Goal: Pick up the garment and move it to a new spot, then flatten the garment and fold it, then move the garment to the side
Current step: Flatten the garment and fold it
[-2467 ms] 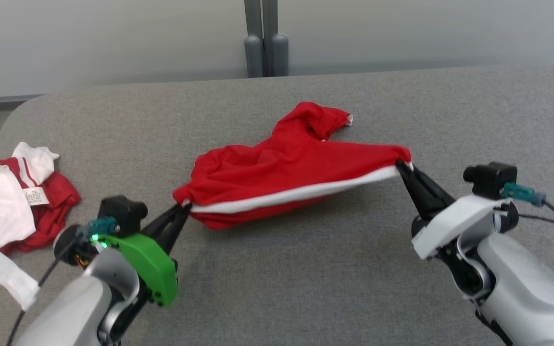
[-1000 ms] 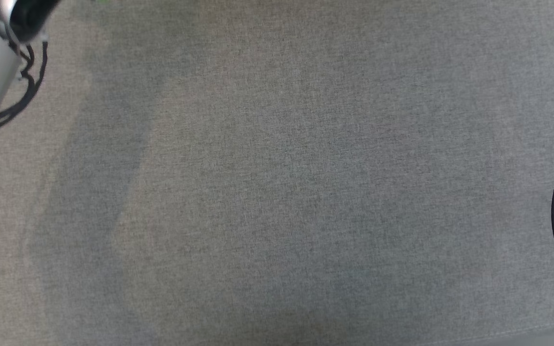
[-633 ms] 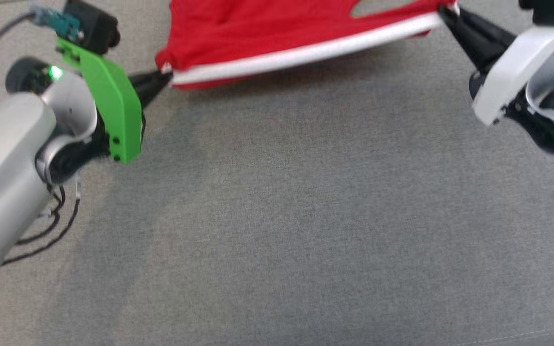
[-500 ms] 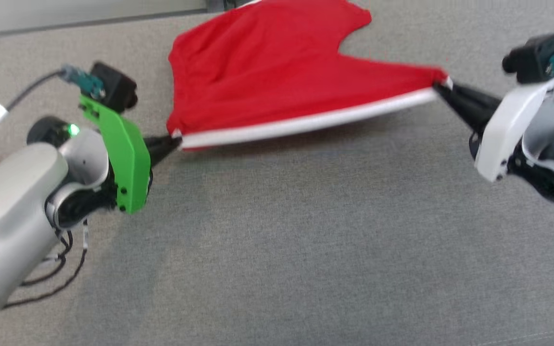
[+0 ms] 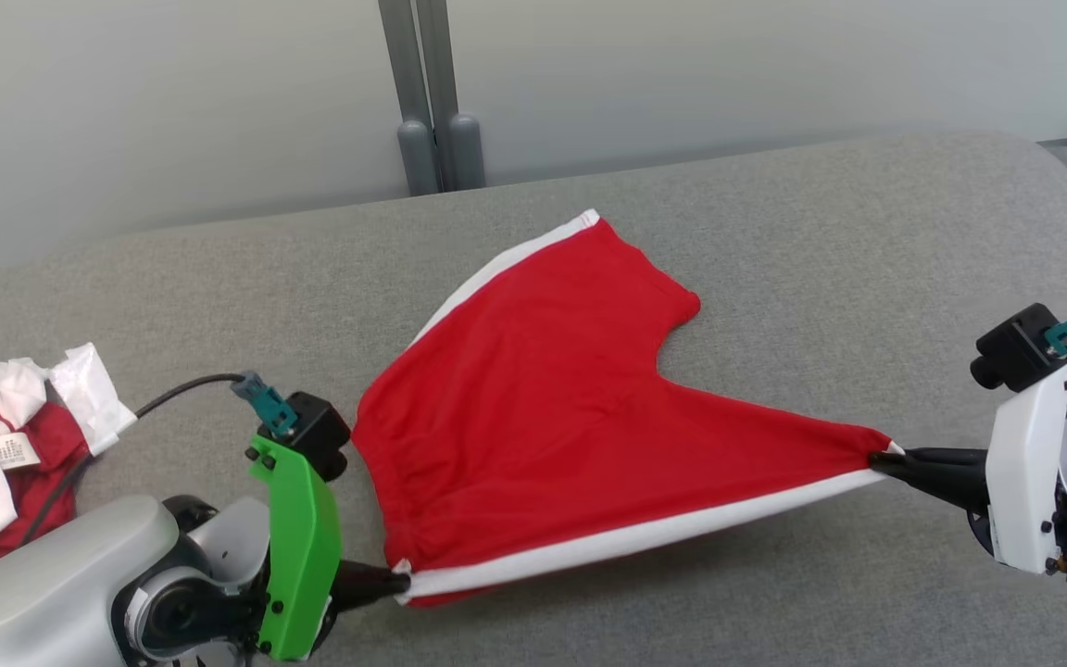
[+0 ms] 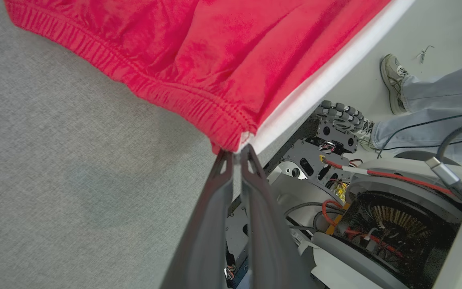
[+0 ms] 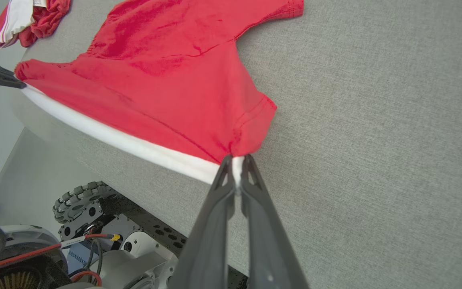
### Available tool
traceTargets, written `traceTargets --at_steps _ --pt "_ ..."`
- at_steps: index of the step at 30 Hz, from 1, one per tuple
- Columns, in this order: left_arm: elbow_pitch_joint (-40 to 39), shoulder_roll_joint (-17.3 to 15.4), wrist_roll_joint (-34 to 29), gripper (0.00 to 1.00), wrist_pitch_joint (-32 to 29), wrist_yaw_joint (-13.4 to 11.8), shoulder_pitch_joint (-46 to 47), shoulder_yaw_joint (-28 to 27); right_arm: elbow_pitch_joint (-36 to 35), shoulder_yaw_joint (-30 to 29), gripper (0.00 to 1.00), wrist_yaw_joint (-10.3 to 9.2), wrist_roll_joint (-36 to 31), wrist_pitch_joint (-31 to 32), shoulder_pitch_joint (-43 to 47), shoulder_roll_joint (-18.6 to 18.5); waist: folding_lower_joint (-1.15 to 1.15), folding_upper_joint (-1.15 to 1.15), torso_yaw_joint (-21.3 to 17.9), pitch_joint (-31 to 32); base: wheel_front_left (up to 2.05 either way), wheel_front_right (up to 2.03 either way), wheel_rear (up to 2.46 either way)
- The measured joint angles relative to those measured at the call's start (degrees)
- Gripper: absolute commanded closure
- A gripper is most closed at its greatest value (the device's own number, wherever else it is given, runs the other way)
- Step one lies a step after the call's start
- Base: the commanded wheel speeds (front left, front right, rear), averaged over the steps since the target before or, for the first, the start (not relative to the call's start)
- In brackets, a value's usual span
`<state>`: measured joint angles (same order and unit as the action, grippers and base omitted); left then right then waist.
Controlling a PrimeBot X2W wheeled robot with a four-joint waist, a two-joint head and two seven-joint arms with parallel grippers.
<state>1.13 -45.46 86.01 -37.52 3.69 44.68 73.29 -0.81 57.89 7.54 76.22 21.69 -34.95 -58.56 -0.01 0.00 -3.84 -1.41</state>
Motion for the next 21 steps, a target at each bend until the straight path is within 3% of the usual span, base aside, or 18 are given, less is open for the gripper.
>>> traceTargets --at_steps 5,11,21 --pt "-4.63 -1.52 2.49 1.00 -4.06 -2.59 -0.42 -0.13 -1.81 -3.01 1.00 0.00 0.43 2.69 0.92 -1.10 0.00 0.00 -0.26 0.86 0.00 0.00 0.00" --pt "-4.43 -2.00 6.23 1.00 -12.46 -4.46 4.65 -1.04 -0.14 -7.27 1.00 0.01 0.65 8.75 -2.65 1.47 0.00 0.00 0.16 -1.79 0.00 0.00 0.00" --pt "1.12 3.47 12.41 1.00 -20.13 -5.80 15.57 -6.48 13.78 -13.84 1.00 0.01 -0.04 23.97 -18.64 9.34 0.00 0.00 3.39 -11.15 0.00 0.00 0.00"
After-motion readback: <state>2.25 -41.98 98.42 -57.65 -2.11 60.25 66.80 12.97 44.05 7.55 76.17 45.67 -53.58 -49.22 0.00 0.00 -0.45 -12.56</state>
